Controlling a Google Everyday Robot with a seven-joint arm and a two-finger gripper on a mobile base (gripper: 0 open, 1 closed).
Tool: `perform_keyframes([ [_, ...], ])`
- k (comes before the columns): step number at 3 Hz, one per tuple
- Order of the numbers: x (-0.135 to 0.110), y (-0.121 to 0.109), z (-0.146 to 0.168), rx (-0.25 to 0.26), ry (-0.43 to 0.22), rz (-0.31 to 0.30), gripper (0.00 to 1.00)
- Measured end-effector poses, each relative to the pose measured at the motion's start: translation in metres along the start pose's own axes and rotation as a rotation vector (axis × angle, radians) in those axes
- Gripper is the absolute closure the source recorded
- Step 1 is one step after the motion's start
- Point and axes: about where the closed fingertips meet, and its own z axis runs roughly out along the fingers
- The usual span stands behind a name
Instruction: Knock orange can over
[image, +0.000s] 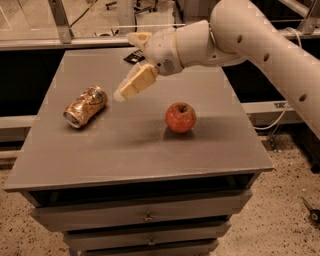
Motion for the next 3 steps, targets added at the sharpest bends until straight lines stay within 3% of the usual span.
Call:
perform_keyframes([
  [2,0.024,-0.059,-0.078,0.179,0.019,-0.028,0.00],
  [3,0.021,-0.070,-0.088,0.204,0.010,-0.038,0.00],
])
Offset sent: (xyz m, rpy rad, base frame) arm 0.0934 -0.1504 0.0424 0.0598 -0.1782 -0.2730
